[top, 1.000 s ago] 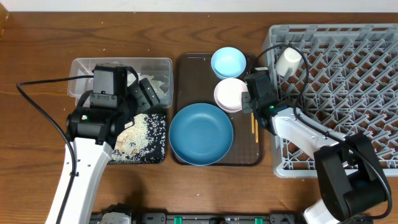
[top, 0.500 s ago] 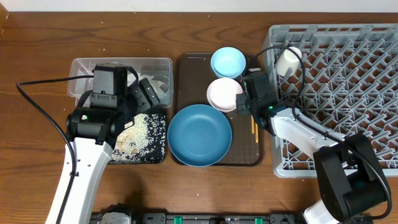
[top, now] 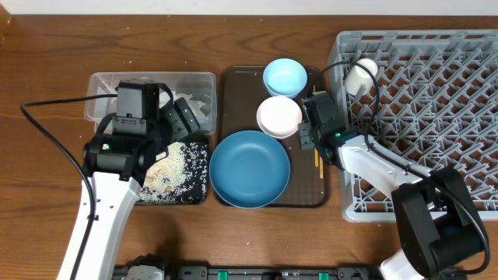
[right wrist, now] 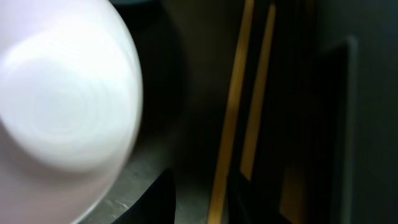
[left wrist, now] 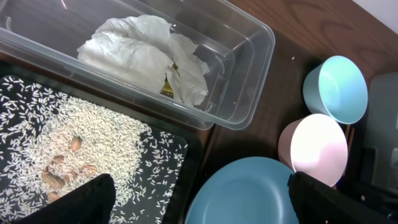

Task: Sort waste into correct bins and load items into the dishwasher rack
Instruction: 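Lower the right gripper beside the pink bowl and grasp a wooden chopstick, then carry the chopstick right and stand it in the dish rack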

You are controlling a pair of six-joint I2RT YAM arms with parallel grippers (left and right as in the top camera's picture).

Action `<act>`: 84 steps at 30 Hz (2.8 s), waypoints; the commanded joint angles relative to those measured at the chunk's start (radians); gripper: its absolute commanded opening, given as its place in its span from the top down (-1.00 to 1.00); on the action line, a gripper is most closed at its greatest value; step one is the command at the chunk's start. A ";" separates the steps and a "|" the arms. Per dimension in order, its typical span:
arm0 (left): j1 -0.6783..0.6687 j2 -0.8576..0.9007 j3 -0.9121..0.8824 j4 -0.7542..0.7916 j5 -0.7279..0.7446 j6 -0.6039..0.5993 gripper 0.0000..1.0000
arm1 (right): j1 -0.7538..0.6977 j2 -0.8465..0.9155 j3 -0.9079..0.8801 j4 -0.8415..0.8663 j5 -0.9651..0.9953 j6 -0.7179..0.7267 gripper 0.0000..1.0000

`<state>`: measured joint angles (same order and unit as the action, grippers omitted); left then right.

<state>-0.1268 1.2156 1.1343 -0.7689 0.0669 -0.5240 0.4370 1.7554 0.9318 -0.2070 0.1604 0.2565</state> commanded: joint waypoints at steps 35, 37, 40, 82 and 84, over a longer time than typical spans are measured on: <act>0.003 -0.007 0.022 0.000 -0.019 0.002 -0.82 | 0.015 -0.002 -0.044 -0.137 -0.053 0.154 0.64; 0.003 -0.007 0.022 0.000 -0.019 0.002 -0.82 | 0.015 -0.002 -0.055 -0.137 -0.053 0.167 0.64; 0.003 -0.007 0.022 0.000 -0.019 0.002 -0.82 | 0.015 -0.002 -0.062 -0.137 -0.053 0.169 0.64; 0.003 -0.007 0.022 0.000 -0.019 0.002 -0.83 | -0.212 -0.507 -0.014 -0.385 -0.119 -0.047 0.98; 0.003 -0.007 0.022 0.000 -0.019 0.002 -0.82 | -0.248 -0.500 -0.014 -0.392 -0.149 -0.056 0.98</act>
<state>-0.1268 1.2156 1.1343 -0.7689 0.0669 -0.5236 0.2344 1.2572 0.9024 -0.5915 0.0669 0.2512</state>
